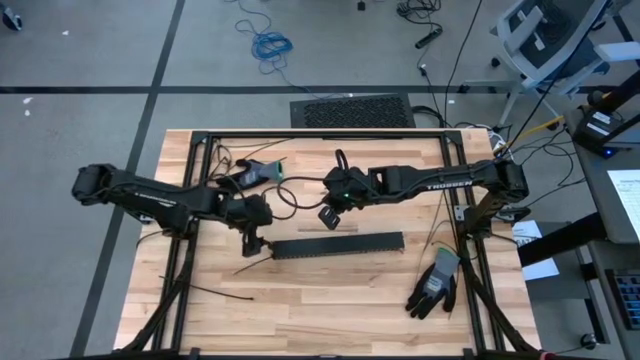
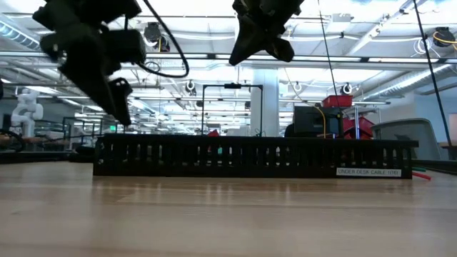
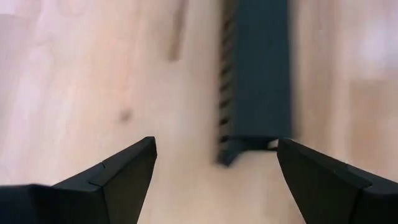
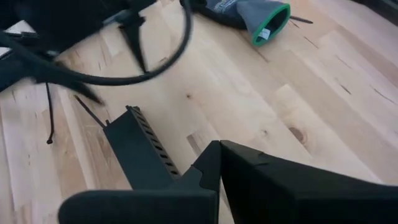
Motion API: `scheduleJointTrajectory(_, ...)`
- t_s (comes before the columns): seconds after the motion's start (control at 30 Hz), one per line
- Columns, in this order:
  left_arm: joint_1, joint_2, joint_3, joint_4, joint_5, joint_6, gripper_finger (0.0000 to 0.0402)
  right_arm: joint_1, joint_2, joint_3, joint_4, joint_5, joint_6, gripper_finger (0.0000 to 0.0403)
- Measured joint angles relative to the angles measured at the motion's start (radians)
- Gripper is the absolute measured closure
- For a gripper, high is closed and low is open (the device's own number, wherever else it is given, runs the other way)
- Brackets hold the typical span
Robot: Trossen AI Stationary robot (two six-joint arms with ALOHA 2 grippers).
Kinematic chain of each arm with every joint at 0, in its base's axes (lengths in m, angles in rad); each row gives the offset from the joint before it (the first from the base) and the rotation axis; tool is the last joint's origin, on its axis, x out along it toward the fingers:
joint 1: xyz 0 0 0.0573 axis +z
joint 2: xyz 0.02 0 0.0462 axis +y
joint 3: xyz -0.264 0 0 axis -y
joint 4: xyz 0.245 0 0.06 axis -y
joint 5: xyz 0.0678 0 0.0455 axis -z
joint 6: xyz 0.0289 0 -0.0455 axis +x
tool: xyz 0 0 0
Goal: Ziptie cables
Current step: Close the black cable duct
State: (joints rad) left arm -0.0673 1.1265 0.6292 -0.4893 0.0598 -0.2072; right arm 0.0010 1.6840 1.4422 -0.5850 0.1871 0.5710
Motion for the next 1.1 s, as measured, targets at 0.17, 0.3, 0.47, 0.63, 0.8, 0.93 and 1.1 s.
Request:
scheduleJointTrajectory(0.17, -0.072, -0.011, 0.011, 0.049, 0.048, -0.094, 0.0068, 0.000, 0.000, 0.000, -0.002, 0.001, -0.011, 0.0403)
scheduleJointTrajectory(0.3, -0.153, 0.027, 0.010, 0.071, -0.020, -0.127, 0.0073, 0.000, 0.000, 0.000, -0.005, 0.001, -0.015, 0.0403)
scheduleJointTrajectory(0.47, -0.197, 0.085, 0.010, 0.089, -0.156, -0.128, 0.0075, -0.001, 0.001, 0.000, -0.015, 0.001, -0.020, 0.0403)
scheduleJointTrajectory(0.63, -0.202, 0.151, 0.010, 0.127, -0.147, -0.146, 0.0076, -0.001, 0.001, 0.000, -0.037, 0.001, -0.026, 0.0403)
scheduleJointTrajectory(0.8, -0.235, 0.194, 0.009, 0.158, -0.128, -0.155, 0.0076, -0.001, 0.001, 0.000, -0.053, 0.001, -0.032, 0.0403)
scheduleJointTrajectory(0.93, -0.260, 0.211, 0.008, 0.167, -0.143, -0.160, 0.0076, -0.001, 0.001, 0.000, -0.053, 0.001, -0.041, 0.0403)
scheduleJointTrajectory(1.1, -0.282, 0.243, -0.012, 0.169, -0.166, -0.188, 0.0076, -0.001, 0.001, 0.000, -0.056, 0.000, -0.041, 0.0403)
